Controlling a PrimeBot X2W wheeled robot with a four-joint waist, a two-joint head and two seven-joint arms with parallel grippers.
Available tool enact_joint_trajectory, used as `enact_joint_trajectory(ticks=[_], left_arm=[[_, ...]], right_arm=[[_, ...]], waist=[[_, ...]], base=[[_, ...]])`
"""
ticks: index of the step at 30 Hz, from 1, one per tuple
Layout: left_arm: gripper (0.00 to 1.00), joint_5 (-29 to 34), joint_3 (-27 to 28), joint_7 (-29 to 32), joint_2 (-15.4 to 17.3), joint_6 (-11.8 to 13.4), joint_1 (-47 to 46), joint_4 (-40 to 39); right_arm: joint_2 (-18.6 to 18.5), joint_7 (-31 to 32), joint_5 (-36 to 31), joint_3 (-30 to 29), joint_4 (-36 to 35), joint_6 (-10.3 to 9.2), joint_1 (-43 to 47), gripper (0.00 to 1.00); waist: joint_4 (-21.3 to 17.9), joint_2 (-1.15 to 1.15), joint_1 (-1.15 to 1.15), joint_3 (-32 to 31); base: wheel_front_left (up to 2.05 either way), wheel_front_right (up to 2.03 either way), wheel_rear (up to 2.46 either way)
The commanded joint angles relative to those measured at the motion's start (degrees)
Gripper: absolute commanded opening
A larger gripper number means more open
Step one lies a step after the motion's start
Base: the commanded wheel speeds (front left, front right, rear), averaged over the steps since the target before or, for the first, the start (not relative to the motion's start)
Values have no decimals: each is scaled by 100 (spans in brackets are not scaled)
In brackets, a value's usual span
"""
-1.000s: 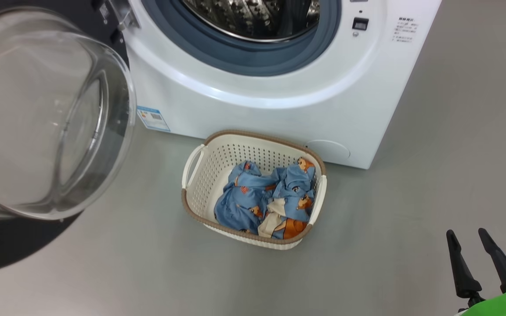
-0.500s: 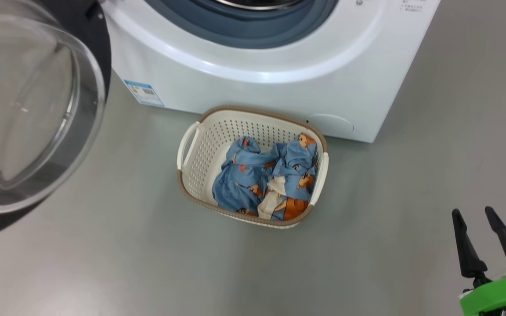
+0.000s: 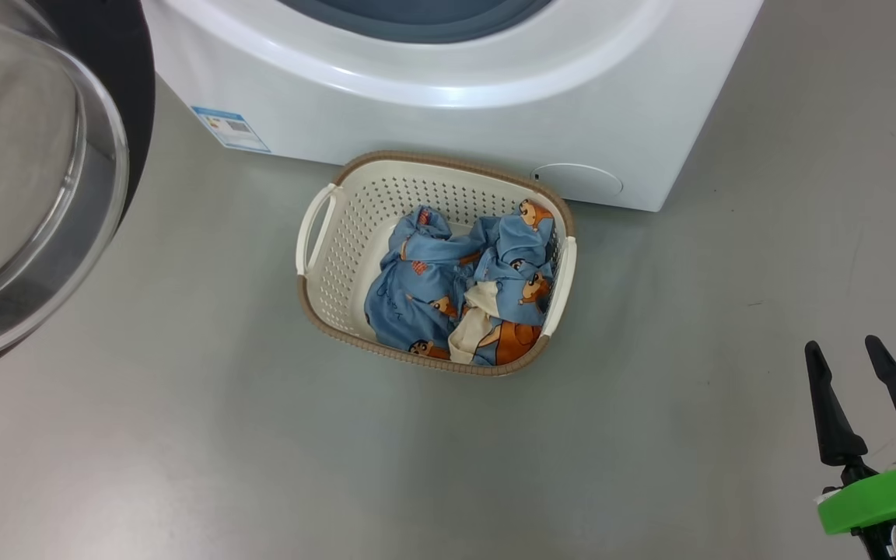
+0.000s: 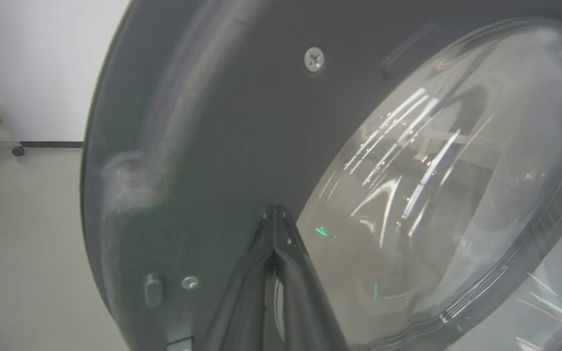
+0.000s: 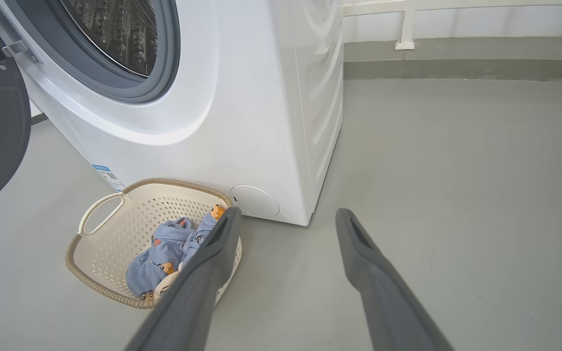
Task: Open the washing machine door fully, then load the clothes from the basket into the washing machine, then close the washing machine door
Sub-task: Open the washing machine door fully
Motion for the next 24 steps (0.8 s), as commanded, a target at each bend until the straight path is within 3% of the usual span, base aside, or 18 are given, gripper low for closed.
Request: enact_joint_trajectory(ticks=[1,8,13,15,18,20,24], left_arm=[[0,65,141,-29,463,-10,-60,-82],[0,65,213,-29,264,-77,155,-214],[0,-41,101,-29,-141,-102,617,-641],[14,-155,-109,-29,-289,-104,839,-850],[44,-392,-462,-29,-456,-106,1200,-1158],[56,-509,-724,-29,-534,-106,1472,-1386],[99,-638,-1247,-29,-603,-107,2020,-1810]], right_arm=[[-95,-70,-55,113,-124,17,-41,100],[-48,-70,-19,170,-32,17,25,100],[-18,-70,33,213,32,17,108,100],[-19,-70,61,236,55,17,154,100],[-11,-70,96,254,84,17,233,100],[4,-70,116,273,91,17,276,100],[27,-70,155,305,116,17,352,100]], waist=[[-9,0,0,-12],[-3,0,0,-321],[34,0,0,-609],[58,0,0,-724],[86,0,0,-898],[79,0,0,-1011],[34,0,0,-1213]], base=[[0,0,0],[0,0,0],[0,0,0],[0,0,0],[0,0,0],[0,0,0],[0,0,0]])
